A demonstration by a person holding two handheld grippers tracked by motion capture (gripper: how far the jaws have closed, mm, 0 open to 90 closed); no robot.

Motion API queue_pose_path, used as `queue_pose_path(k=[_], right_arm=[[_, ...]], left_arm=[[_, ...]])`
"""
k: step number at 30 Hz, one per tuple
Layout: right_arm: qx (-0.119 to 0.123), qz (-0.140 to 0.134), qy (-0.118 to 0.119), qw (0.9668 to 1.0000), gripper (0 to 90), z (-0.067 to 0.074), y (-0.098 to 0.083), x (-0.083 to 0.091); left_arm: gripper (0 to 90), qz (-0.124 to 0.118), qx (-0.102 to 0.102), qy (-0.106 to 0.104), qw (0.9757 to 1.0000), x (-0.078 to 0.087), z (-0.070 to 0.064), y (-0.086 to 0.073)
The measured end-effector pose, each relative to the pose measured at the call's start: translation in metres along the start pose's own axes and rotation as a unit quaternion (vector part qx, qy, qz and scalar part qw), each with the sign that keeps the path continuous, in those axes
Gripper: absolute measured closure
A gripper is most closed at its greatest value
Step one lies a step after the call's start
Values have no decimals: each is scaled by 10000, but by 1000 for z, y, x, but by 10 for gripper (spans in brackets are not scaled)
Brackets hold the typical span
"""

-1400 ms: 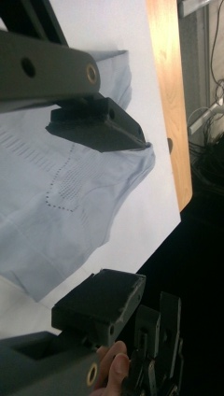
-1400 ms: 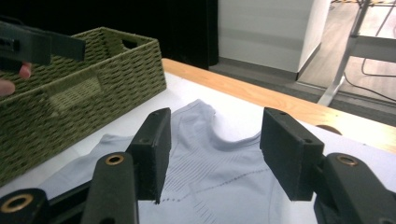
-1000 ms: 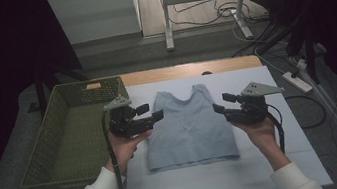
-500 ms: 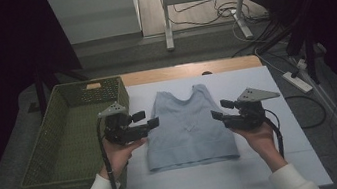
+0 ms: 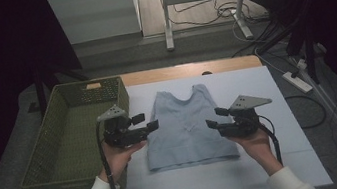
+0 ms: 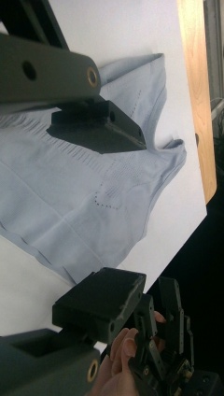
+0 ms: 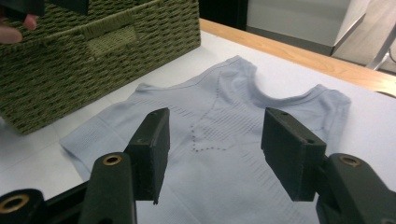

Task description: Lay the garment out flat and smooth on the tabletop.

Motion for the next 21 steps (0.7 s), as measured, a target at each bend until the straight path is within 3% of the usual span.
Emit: queue_pose_path(k=[21], right_arm=[[179,631,307,9974,418,24,-30,-28]], left_arm=[[316,24,-24,-35,10000,5,0,-3]])
Point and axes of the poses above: each handheld gripper's, and its own axes: x roughly backward along the jaws, y roughly out of its top, z roughly to its left, the point moved 7 cm from there along -x, roughly forward along the jaws, and after that the axes turned 5 degrees about -x, right-handed, at the moved point
